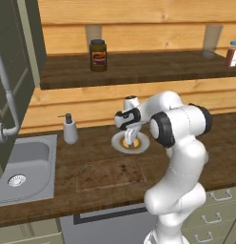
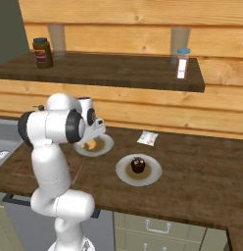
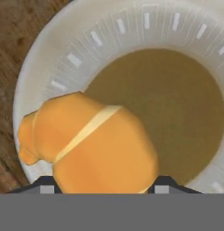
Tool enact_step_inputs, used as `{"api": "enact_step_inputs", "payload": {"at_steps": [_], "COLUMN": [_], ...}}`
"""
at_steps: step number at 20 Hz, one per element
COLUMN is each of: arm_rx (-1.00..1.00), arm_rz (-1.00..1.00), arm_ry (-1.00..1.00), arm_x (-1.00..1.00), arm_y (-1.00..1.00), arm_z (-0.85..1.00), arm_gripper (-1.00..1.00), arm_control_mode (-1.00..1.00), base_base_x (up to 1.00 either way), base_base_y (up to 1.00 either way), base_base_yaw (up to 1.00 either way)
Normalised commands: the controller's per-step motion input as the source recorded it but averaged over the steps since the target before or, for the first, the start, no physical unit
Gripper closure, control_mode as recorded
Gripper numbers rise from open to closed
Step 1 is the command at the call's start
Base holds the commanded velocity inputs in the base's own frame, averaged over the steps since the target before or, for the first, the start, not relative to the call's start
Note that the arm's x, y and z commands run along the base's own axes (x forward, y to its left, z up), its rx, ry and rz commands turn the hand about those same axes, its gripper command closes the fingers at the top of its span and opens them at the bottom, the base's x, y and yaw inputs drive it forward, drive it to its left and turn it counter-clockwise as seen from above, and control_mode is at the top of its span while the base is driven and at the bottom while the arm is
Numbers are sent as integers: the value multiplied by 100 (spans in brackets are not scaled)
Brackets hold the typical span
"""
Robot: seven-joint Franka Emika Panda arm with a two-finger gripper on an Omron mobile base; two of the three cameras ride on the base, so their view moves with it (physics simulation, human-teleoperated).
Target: From the different types of pastries on the counter, select a croissant and place it on the cutting board. Then retrieve a jar of jam from the cabinet and place it alongside the croissant on the cutting board.
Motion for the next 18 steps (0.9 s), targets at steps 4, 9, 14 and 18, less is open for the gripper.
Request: {"api": "enact_step_inputs", "payload": {"at_steps": [4,9,14,18], "arm_rx": [0,0,0,0], "arm_rz": [0,0,1,1], "arm_ry": [-1,0,8,17], "arm_x": [-49,-68,-80,-70], "arm_y": [2,11,28,46], "arm_z": [62,20,-1,-1], "arm_gripper": [100,100,100,100], "arm_control_mode": [-100,-100,-100,-100], "base_base_x": [0,0,0,0], "base_base_y": [0,0,0,0], "base_base_yaw": [0,0,0,0]}}
